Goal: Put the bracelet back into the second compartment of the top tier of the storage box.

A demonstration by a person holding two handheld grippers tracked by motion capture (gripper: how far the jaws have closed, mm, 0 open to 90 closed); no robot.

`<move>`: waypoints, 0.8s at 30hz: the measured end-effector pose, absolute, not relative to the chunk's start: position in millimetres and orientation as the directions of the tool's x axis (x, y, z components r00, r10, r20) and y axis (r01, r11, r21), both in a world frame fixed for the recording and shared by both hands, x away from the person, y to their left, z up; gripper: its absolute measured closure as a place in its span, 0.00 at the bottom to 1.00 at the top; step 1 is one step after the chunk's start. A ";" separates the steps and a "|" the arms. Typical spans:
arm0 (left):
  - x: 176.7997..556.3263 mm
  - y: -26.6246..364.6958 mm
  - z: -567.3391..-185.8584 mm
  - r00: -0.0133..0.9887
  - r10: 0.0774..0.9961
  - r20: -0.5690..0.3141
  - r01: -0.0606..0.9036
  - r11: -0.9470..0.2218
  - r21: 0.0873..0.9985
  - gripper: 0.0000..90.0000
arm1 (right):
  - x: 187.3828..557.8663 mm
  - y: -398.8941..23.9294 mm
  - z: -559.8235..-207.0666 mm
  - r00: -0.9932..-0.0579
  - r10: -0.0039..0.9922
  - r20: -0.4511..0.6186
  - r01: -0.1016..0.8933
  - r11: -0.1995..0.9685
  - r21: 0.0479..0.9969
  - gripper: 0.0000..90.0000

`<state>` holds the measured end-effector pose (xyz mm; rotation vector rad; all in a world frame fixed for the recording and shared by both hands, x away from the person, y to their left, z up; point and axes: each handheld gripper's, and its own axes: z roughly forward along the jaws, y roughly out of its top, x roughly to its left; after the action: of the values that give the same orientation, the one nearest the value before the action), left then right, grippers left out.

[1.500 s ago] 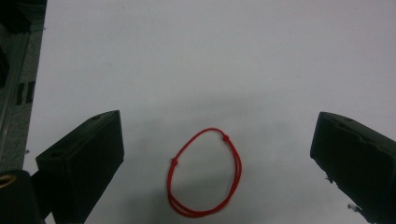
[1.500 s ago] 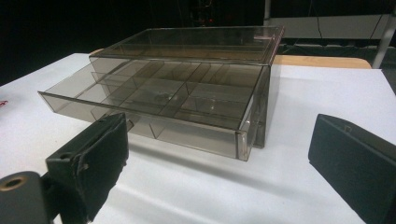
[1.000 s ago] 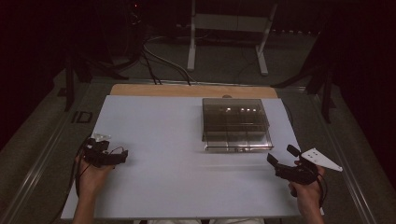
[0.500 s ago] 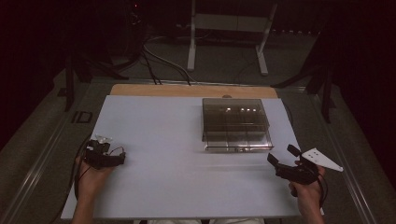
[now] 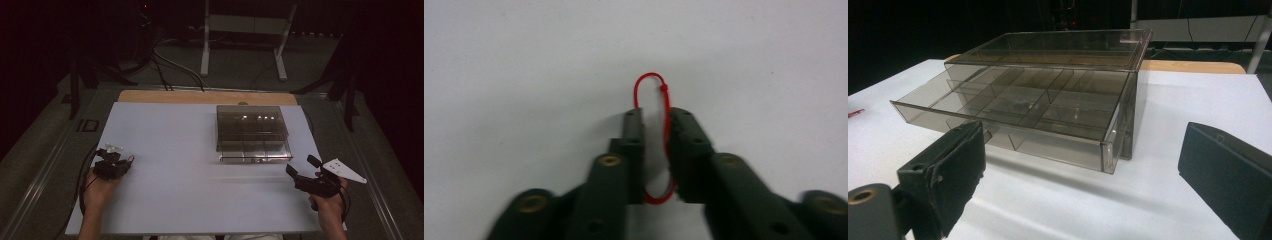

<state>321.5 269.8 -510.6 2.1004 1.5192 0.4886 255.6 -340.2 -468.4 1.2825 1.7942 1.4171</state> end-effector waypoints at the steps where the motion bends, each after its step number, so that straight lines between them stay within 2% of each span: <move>1: 321.8 269.2 -510.7 0.316 0.949 -0.005 0.772 -0.254 0.583 0.99 | 255.7 -340.4 -468.4 -0.421 0.894 0.156 0.357 0.005 0.934 0.06; 24: 319.0 264.8 -498.1 0.340 0.940 -0.011 0.734 -0.258 0.629 1.00 | 255.7 -340.8 -468.2 -0.419 0.894 0.157 0.357 0.004 0.934 0.06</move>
<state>319.0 264.8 -498.1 2.0708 1.4587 0.5026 255.7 -340.8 -468.2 1.2857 1.7916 1.4192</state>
